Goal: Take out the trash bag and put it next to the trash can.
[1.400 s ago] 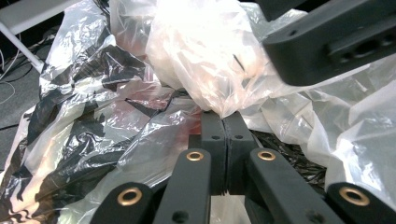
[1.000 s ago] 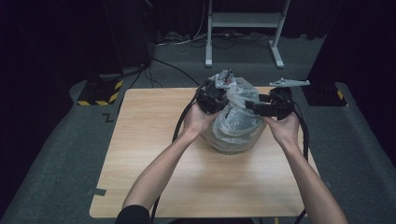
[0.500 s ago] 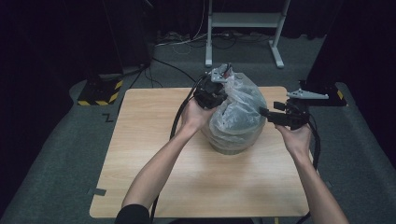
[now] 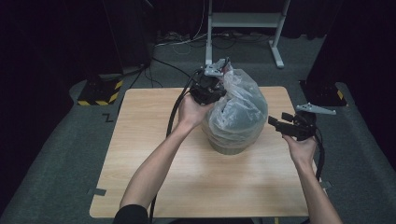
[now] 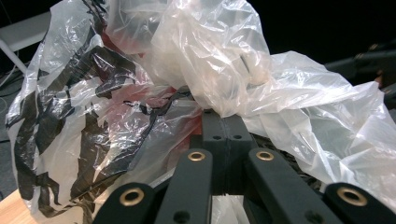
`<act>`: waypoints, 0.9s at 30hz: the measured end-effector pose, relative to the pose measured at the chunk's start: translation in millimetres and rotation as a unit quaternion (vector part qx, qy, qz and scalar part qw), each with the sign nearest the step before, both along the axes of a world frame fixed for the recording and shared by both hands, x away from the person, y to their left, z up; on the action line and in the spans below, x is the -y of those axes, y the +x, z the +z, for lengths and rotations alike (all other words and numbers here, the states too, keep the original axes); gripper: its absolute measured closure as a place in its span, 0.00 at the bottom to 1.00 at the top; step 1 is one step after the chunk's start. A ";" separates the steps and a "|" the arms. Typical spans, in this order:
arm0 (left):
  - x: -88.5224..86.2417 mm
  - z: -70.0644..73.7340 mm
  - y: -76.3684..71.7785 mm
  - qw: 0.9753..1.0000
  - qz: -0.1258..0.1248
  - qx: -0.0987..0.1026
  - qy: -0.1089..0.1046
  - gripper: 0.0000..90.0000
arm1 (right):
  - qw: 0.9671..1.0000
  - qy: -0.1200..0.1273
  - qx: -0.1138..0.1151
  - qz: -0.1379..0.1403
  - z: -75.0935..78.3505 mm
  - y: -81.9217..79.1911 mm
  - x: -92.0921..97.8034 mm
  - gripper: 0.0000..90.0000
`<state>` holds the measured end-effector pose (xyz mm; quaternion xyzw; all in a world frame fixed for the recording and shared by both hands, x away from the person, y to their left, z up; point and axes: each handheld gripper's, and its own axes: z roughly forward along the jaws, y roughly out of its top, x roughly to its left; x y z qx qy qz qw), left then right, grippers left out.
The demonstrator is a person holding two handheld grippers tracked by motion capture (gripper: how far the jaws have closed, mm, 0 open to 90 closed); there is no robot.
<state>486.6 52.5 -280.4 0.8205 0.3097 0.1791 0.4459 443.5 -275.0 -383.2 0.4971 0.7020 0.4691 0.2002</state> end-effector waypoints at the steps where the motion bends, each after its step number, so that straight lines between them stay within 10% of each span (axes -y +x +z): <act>1: -1.8 0.9 0.0 1.000 -0.001 -0.002 -0.006 1.00 | 1.000 -0.004 -0.003 -0.003 -4.7 0.5 0.7 0.37; 14: -24.7 23.0 -6.5 0.999 0.008 0.012 -0.039 1.00 | 0.993 -0.077 -0.066 -0.056 -91.2 14.1 4.0 0.38; 27: -54.6 36.7 -15.7 0.998 0.027 0.026 -0.059 1.00 | 0.982 -0.144 -0.079 -0.095 -132.5 26.3 1.1 0.38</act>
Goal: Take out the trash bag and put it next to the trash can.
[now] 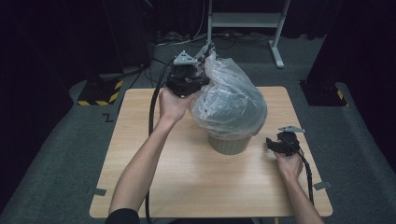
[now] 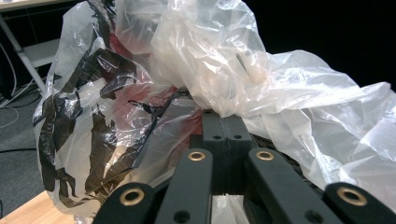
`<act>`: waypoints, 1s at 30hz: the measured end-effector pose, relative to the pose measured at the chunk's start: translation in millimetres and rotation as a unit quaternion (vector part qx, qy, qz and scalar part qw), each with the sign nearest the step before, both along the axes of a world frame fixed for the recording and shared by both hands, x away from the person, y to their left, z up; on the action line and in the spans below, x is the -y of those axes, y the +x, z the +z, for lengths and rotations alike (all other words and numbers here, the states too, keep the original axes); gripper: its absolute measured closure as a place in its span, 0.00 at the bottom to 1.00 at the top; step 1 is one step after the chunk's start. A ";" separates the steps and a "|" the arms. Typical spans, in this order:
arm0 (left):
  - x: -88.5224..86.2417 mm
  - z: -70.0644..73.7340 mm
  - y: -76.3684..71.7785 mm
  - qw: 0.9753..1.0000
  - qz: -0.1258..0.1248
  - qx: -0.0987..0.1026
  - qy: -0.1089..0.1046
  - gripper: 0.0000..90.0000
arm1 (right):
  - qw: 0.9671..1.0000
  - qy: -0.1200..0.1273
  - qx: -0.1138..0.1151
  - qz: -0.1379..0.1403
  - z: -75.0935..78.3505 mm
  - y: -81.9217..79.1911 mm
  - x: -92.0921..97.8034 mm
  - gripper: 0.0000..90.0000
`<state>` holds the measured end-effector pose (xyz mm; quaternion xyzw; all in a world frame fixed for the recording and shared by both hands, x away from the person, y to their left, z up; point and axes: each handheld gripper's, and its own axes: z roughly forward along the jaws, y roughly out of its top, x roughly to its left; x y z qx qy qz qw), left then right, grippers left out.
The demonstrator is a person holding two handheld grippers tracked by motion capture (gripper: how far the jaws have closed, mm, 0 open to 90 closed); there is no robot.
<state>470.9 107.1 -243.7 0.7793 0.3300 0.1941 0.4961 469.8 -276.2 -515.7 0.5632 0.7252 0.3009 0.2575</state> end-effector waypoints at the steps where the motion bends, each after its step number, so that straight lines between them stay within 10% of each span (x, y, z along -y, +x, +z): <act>1: -2.2 0.0 -0.5 1.000 0.002 0.000 0.001 1.00 | 1.000 0.001 -0.002 -0.002 -3.0 0.9 -0.8 0.38; 30: -63.1 6.5 -17.9 0.998 0.040 0.011 -0.044 1.00 | 1.000 0.014 0.015 -0.021 -7.4 2.2 -2.4 0.35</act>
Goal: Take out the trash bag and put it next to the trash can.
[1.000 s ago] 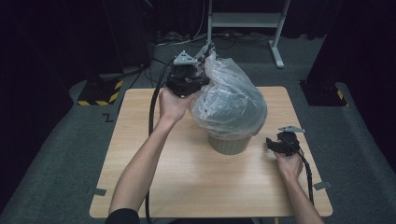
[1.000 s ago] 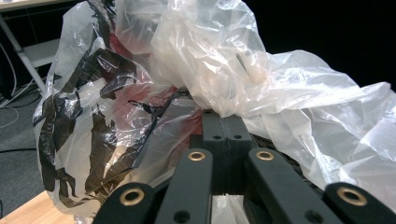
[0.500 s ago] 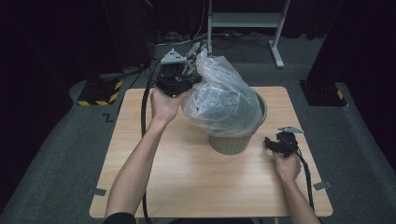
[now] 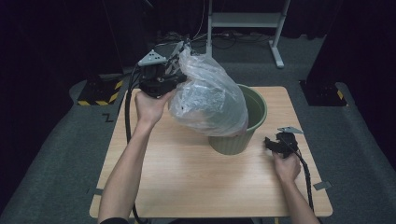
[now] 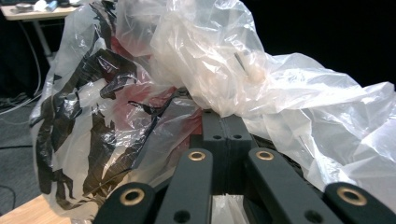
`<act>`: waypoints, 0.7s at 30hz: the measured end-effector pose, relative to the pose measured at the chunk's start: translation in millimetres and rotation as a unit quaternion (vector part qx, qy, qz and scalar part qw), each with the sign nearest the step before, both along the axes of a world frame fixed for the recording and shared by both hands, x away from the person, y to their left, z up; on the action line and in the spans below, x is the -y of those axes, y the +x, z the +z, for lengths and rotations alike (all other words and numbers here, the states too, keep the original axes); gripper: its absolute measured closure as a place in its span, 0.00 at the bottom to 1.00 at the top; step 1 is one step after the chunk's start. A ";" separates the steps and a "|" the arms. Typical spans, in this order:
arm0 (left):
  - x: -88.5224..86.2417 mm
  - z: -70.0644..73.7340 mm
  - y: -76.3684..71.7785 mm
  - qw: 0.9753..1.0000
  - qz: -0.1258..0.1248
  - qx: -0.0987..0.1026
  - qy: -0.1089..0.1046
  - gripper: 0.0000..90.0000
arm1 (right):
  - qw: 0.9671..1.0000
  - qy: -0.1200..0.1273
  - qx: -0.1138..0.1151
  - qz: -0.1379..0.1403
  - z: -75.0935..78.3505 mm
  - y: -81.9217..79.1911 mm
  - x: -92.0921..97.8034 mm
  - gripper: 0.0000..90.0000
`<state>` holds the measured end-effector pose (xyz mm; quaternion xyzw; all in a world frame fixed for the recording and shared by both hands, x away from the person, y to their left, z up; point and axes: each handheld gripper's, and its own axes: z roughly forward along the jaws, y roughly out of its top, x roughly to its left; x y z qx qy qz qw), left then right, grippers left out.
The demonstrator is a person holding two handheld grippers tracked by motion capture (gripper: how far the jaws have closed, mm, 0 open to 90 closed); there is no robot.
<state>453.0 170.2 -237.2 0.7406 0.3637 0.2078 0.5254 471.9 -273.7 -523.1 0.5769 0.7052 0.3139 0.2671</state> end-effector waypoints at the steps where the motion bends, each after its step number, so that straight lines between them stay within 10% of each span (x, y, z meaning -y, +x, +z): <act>1: -7.7 -2.2 0.4 1.000 0.006 -0.003 -0.004 1.00 | 1.000 0.000 0.000 0.000 0.0 0.0 0.0 0.35; 21: -56.1 -17.4 -4.2 0.998 0.053 -0.014 -0.022 1.00 | 1.000 -0.002 0.001 0.001 0.0 -0.6 -0.5 0.35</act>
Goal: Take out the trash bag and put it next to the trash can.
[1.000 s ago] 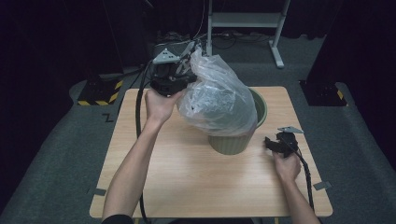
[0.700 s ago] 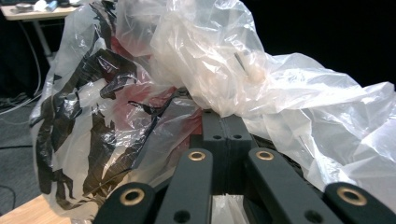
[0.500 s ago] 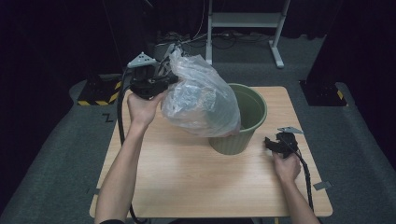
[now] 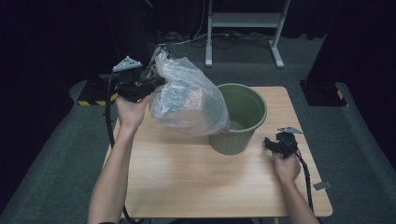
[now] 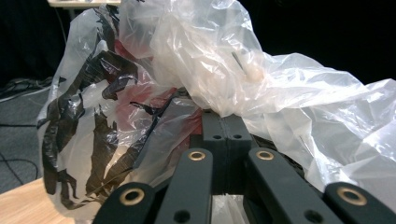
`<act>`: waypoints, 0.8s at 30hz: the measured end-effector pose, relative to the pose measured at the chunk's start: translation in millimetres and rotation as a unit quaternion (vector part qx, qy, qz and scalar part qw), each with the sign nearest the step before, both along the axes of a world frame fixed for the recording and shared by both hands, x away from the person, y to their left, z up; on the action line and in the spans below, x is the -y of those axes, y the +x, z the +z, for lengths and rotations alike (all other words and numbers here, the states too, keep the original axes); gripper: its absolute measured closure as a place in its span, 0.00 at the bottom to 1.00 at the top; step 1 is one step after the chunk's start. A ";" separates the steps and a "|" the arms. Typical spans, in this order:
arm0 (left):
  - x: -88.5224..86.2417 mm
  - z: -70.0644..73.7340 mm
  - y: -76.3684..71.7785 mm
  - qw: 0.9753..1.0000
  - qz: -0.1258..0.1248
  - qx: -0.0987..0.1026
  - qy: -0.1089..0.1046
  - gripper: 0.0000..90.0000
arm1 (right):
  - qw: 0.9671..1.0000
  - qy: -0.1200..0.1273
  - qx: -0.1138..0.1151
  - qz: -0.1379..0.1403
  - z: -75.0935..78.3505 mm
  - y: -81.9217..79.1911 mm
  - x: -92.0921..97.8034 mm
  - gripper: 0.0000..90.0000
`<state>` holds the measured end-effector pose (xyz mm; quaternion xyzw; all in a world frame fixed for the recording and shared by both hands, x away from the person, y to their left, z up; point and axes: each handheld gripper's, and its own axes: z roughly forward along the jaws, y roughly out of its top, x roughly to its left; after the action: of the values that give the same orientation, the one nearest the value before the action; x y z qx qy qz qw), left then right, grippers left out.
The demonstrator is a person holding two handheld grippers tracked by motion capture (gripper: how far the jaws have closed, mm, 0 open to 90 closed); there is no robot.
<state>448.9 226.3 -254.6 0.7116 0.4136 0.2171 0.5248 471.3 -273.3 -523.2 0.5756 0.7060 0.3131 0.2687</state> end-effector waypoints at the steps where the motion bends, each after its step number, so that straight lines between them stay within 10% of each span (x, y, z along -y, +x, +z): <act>1: 0.0 0.0 0.0 1.000 0.000 0.000 0.000 1.00 | 1.000 0.000 0.000 0.000 0.0 0.0 0.0 0.35; 24: -39.2 -11.5 -2.7 0.997 0.061 -0.025 0.033 1.00 | 1.000 0.001 -0.001 0.001 0.0 -0.2 -0.2 0.35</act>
<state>446.2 265.5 -266.1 0.7073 0.4620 0.2440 0.4761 471.1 -273.0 -523.1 0.5755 0.7063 0.3135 0.2676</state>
